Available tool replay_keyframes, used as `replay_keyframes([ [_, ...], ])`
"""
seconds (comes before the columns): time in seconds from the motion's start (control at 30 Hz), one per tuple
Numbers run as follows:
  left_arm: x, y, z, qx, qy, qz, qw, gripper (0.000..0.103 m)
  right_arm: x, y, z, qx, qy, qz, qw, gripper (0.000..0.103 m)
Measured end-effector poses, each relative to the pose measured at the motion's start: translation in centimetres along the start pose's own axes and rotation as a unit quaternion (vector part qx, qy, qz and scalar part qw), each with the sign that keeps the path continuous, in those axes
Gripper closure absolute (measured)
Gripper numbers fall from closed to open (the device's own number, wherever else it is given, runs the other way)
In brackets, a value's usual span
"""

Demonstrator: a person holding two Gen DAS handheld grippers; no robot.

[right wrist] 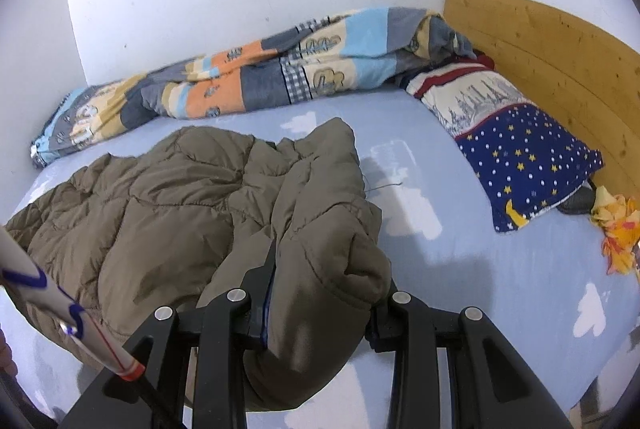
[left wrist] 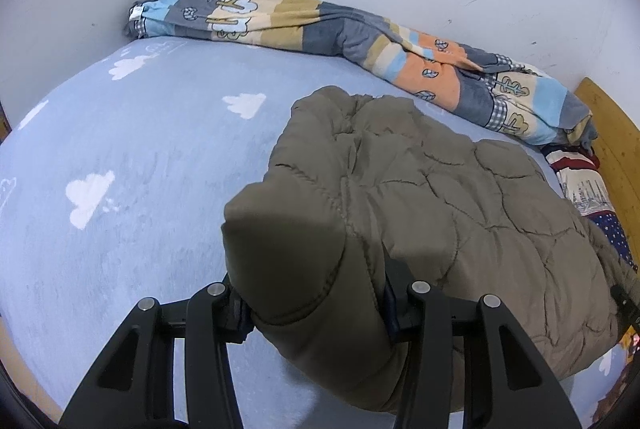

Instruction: Fold large clothes

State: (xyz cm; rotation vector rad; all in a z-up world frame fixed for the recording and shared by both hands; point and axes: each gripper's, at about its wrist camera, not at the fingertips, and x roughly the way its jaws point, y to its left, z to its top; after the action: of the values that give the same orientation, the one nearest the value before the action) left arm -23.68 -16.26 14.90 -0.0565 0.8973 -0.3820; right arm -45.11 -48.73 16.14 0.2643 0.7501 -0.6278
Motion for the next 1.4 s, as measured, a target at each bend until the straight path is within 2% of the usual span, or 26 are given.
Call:
replay_keyframes([
  [0.13, 0.6, 0.5, -0.2, -0.012, 0.016, 0.001, 0.9998, 0.053, 1.8, -1.2, -0.6, 0.027, 0.039, 0.008, 0.999, 0.066],
  [0.3, 1.7, 2.3, -0.6, -0.053, 0.049, -0.01, 0.9974, 0.048, 3.1, -2.9, -1.6, 0.073, 0.074, 0.03, 0.994, 0.062],
  [0.37, 2.2, 3.2, -0.8, -0.075, 0.067, -0.024, 0.9946, 0.046, 3.7, -4.2, -2.1, 0.102, 0.09, 0.045, 0.99, 0.053],
  [0.47, 2.9, 5.0, -1.5, -0.121, 0.1, -0.045, 0.9866, 0.043, 4.9, -6.9, -3.4, 0.168, 0.122, 0.066, 0.976, 0.036],
  [0.57, 2.9, 5.9, -2.0, -0.143, 0.111, -0.054, 0.9819, 0.043, 5.2, -9.5, -4.2, 0.218, 0.137, 0.05, 0.965, 0.031],
  [0.63, 2.6, 5.9, -2.1, -0.145, 0.109, -0.056, 0.9819, 0.042, 4.5, -10.8, -4.3, 0.241, 0.126, 0.044, 0.961, 0.03],
  [0.7, 2.2, 6.0, -2.2, -0.155, 0.106, -0.06, 0.9804, 0.042, 3.3, -11.2, -3.9, 0.231, 0.102, 0.003, 0.968, 0.03],
  [0.73, 2.1, 6.1, -2.2, -0.162, 0.106, -0.063, 0.979, 0.042, 2.7, -11.2, -3.6, 0.226, 0.087, -0.002, 0.97, 0.03],
  [0.8, 1.9, 6.7, -2.3, -0.182, 0.107, -0.071, 0.9748, 0.041, 1.6, -11.1, -2.9, 0.228, 0.057, 0.005, 0.972, 0.03],
  [0.93, 1.7, 7.4, -2.5, -0.216, 0.111, -0.085, 0.9664, 0.041, 0.3, -8.5, -1.2, 0.174, 0.015, 0.029, 0.984, 0.03],
  [1.0, 1.6, 7.8, -2.5, -0.235, 0.112, -0.095, 0.9607, 0.041, -0.1, -5.9, -0.2, 0.131, -0.005, 0.05, 0.99, 0.037],
  [1.03, 1.6, 8.2, -2.6, -0.249, 0.115, -0.104, 0.9561, 0.041, -0.1, -4.8, 0.0, 0.114, -0.009, 0.055, 0.992, 0.044],
  [1.07, 1.8, 8.8, -2.7, -0.27, 0.12, -0.118, 0.948, 0.041, -0.1, -3.2, 0.3, 0.091, -0.012, 0.065, 0.994, 0.046],
  [1.13, 1.9, 9.7, -2.8, -0.294, 0.125, -0.132, 0.9383, 0.041, 0.1, -0.9, 0.5, 0.066, -0.011, 0.085, 0.994, 0.046],
  [1.23, 1.6, 10.2, -2.7, -0.307, 0.122, -0.134, 0.9344, 0.041, 1.1, 2.2, 0.8, 0.04, -0.001, 0.115, 0.993, 0.046],
  [1.3, 1.4, 10.4, -2.3, -0.313, 0.118, -0.136, 0.9325, 0.041, 1.7, 3.9, 0.9, 0.017, 0.002, 0.111, 0.994, 0.046],
  [1.4, 0.3, 12.1, -2.0, -0.341, 0.084, -0.128, 0.9273, 0.041, 2.9, 5.6, 0.5, 0.0, 0.011, 0.112, 0.994, 0.046],
])
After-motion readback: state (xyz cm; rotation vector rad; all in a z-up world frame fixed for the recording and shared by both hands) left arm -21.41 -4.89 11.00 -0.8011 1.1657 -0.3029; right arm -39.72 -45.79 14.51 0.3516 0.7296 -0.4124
